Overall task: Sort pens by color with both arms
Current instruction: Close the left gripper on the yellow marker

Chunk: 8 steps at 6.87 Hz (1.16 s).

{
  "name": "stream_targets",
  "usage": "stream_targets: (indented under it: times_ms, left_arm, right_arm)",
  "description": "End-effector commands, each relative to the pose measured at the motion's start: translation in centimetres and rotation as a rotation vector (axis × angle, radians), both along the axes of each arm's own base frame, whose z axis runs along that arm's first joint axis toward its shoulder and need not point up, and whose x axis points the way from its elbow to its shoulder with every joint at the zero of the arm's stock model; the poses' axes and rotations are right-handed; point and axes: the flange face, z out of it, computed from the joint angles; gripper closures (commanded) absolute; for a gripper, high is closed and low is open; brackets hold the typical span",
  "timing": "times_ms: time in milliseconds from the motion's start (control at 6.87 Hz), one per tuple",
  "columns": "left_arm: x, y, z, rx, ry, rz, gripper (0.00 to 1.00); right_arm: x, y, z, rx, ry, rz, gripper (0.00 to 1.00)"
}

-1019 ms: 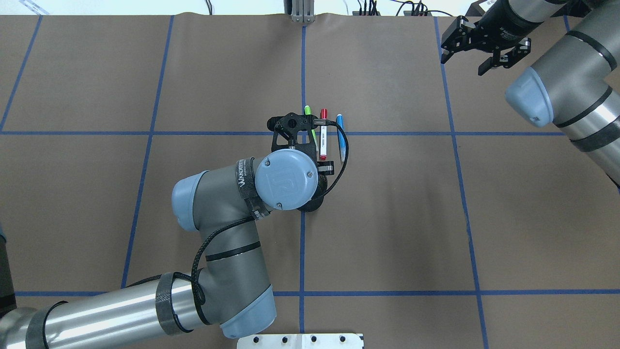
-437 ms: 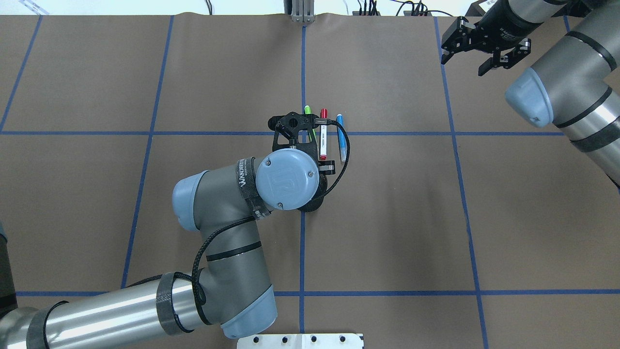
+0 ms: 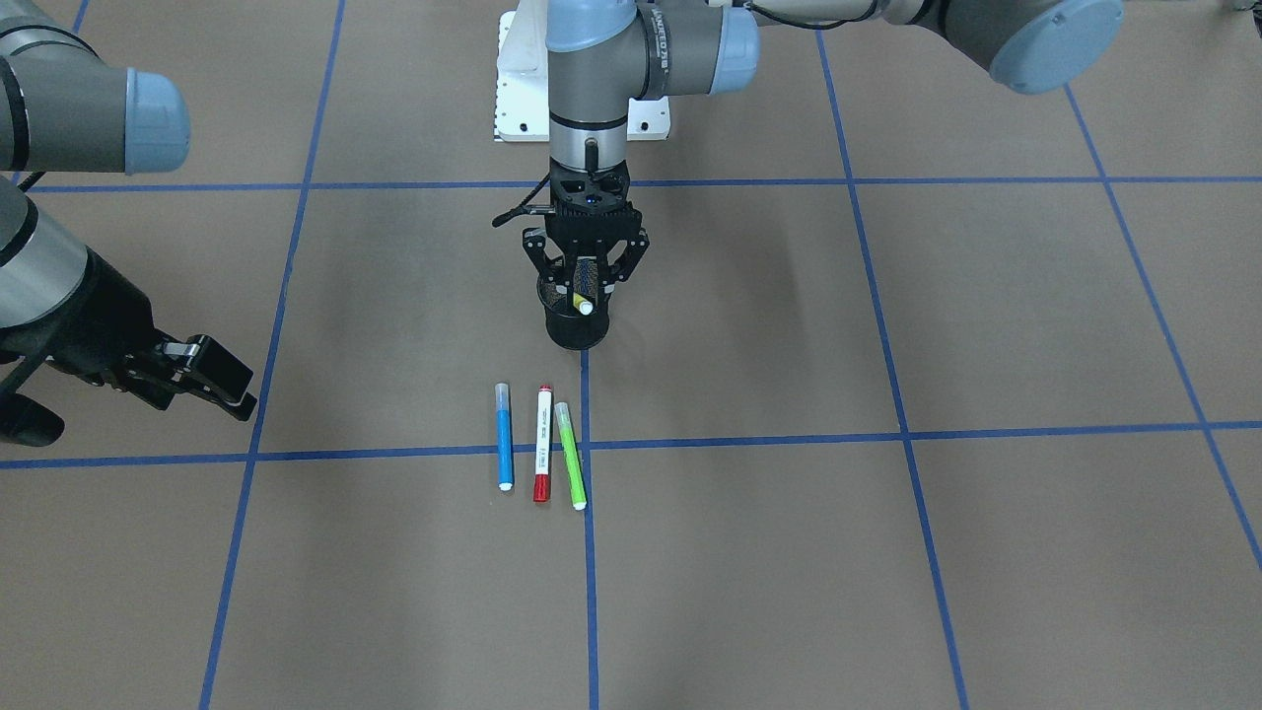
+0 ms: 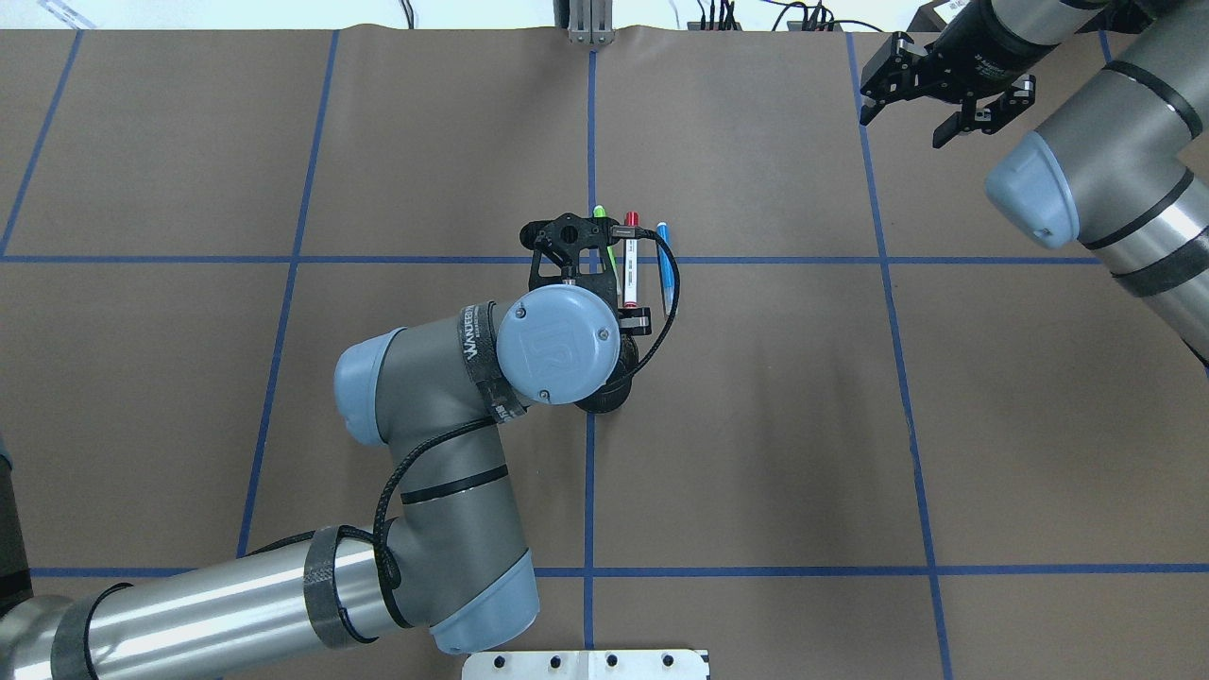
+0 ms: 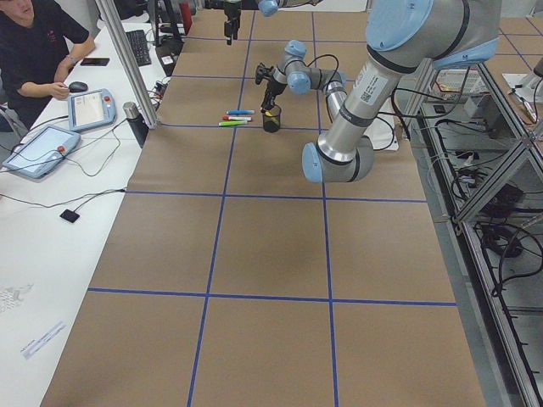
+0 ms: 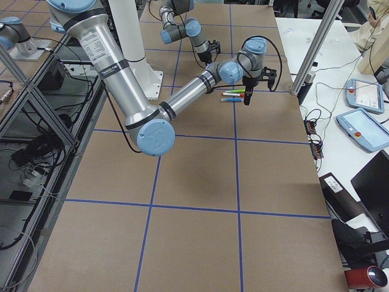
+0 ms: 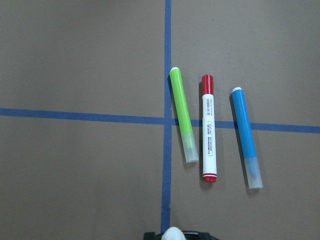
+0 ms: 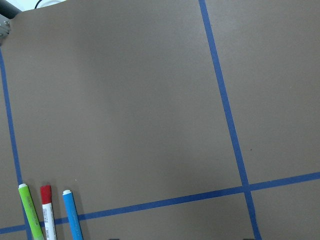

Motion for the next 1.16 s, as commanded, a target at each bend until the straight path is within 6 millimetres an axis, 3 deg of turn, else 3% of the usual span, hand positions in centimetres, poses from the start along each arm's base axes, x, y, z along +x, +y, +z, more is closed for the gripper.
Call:
stream_targets:
  times_ms: [0, 728, 1019]
  left_arm:
    - [-0.06, -0.14, -0.07, 0.000, 0.001, -0.002, 0.59]
    - [0.19, -0.27, 0.18, 0.000, -0.001, -0.006, 0.60]
    - [0.18, -0.27, 0.16, 0.001, 0.001, -0.006, 0.71]
  right_arm:
    - [0.00, -0.01, 0.02, 0.000, 0.000, 0.000, 0.13]
    - [0.01, 0.02, -0.05, 0.001, -0.001, 0.000, 0.13]
    - [0.01, 0.02, -0.05, 0.001, -0.001, 0.000, 0.13]
